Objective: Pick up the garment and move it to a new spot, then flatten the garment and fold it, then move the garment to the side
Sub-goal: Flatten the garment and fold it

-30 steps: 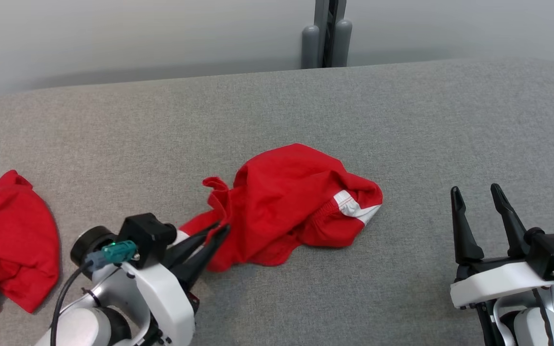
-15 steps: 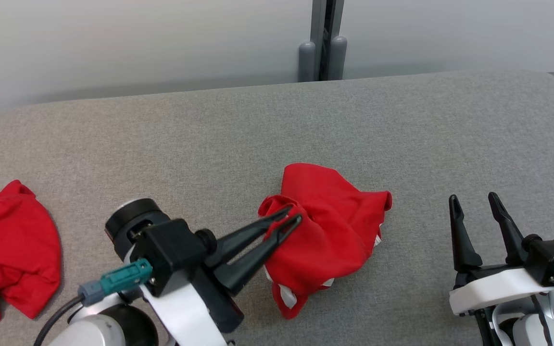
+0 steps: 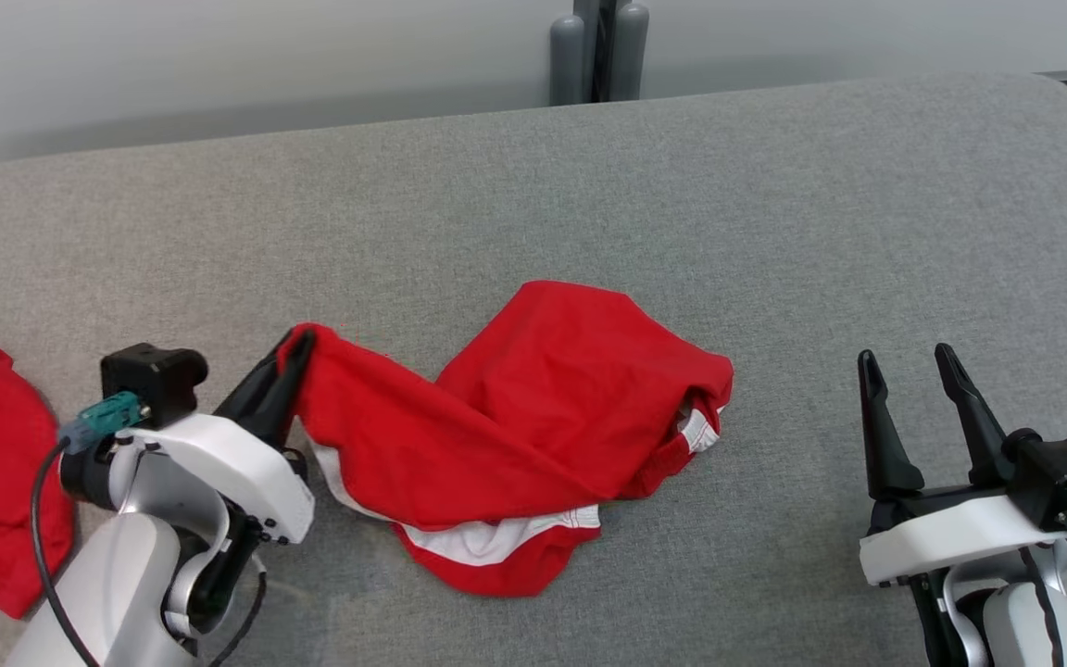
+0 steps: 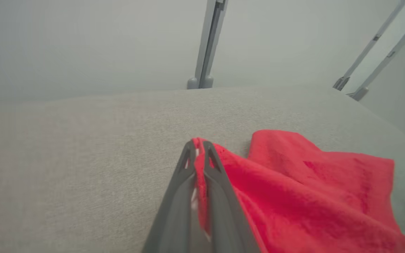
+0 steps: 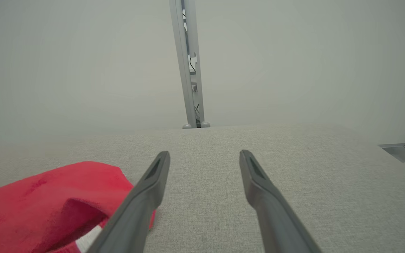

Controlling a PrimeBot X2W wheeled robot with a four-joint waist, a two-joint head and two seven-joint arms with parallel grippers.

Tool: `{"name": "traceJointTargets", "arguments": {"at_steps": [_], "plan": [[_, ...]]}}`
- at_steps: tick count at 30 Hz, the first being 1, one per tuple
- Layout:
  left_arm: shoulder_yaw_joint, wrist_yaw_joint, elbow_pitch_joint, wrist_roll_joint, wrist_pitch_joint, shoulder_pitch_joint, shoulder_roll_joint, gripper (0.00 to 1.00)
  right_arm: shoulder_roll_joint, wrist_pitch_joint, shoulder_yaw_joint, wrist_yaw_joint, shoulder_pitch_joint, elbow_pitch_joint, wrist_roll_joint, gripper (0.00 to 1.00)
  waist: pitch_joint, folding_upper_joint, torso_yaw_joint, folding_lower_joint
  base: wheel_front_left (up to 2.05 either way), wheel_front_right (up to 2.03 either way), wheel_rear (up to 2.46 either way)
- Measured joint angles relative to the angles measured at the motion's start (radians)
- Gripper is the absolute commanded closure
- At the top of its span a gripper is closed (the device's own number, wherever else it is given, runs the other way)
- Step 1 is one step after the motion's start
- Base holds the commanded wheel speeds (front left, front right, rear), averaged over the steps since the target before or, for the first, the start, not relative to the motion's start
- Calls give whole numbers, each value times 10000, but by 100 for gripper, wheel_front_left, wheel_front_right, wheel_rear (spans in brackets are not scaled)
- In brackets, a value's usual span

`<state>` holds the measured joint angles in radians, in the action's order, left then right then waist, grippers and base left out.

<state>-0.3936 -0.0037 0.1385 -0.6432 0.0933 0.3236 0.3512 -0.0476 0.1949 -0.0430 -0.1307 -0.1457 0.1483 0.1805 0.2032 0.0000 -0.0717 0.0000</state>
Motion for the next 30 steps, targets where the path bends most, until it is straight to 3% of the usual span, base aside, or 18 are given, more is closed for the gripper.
{"name": "traceJointTargets", "arguments": {"at_steps": [8, 9, 10, 15, 20, 26, 30], "plan": [[564, -188, 4213, -387, -1515, 925, -696, 100, -4, -10, 44, 0, -135, 33, -84, 0, 346, 0, -33, 0, 0, 0, 0], [596, -247, 4541, -443, -1626, 1029, -761, 57, 0, -10, 36, 2, -152, 48, -86, 0, 368, 0, -22, 0, 0, 0, 0], [585, -307, 4853, -441, -1799, 1150, -832, 2, -4, -8, 35, 0, -173, 75, -90, 0, 381, 0, -6, 0, 0, 0, 0], [545, -470, 5795, -215, -2840, 1568, -972, 0, -2, -8, 44, 2, -207, 186, -100, 0, 361, 0, 71, 0, 0, 0, 0], [802, -161, 5914, 278, -3459, 1567, -761, 0, -2, -12, 31, 0, -205, 215, -132, 0, 227, 0, 194, 0, 0, 0, 0], [1960, 330, 3802, 1049, -3538, 888, -577, 0, -4, -27, 25, 0, -181, 4, -207, 0, 58, 0, 401, 0, 0, 0, 0], [2604, 493, 2128, 1707, -3549, -48, -803, 0, -2, -88, -42, 0, -128, -107, -230, 0, -89, 0, 519, 0, 0, 0, 0]]}}
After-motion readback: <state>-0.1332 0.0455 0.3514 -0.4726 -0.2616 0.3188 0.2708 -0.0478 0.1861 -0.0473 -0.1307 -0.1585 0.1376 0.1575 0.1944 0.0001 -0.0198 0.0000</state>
